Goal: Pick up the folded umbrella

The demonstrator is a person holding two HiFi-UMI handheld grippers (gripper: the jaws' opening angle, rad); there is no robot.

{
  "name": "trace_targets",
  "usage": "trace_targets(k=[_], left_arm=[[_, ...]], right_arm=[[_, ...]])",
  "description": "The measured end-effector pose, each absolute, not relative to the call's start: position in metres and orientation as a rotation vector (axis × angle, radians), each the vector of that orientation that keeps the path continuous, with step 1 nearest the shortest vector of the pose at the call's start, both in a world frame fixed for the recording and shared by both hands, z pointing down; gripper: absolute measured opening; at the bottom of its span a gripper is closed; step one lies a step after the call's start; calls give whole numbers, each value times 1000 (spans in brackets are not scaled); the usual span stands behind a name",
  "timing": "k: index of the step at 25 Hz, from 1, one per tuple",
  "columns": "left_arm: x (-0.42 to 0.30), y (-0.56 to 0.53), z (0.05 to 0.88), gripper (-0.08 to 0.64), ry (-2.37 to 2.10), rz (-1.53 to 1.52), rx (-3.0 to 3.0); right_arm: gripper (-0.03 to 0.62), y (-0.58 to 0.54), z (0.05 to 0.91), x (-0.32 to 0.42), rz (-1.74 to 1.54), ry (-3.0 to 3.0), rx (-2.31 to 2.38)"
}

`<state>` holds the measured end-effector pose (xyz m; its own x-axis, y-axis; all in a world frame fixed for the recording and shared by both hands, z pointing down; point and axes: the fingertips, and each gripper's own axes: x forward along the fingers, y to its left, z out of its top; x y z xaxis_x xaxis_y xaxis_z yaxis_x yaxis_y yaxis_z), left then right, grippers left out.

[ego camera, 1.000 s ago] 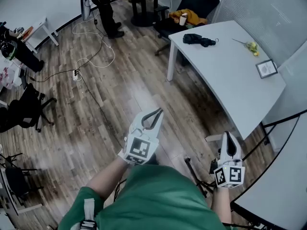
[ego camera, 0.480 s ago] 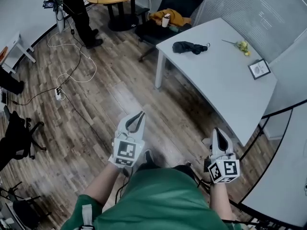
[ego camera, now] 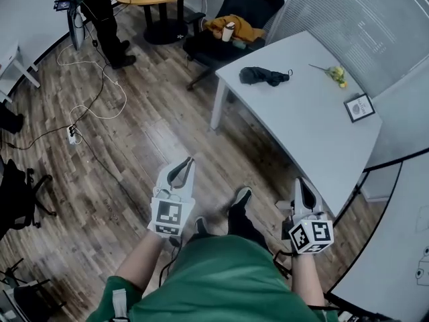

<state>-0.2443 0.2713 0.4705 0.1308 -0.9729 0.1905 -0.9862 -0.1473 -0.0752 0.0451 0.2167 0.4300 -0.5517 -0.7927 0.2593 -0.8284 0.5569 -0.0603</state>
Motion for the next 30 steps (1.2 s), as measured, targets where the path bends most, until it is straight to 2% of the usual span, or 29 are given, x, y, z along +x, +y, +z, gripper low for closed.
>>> trace_targets(k=[9,13,30], left_arm=[[-271,216,467,26,-2121,345,2171],[-256,163,459,27,-2125,346,2151],[-144,-87,438,28,-2013,499,2218]], right_arm=[[3,130,436,29,286,-2692,1286],[3,76,433,39,277,-2719,1259],[3,-130,446,173,392,-2712,1343]])
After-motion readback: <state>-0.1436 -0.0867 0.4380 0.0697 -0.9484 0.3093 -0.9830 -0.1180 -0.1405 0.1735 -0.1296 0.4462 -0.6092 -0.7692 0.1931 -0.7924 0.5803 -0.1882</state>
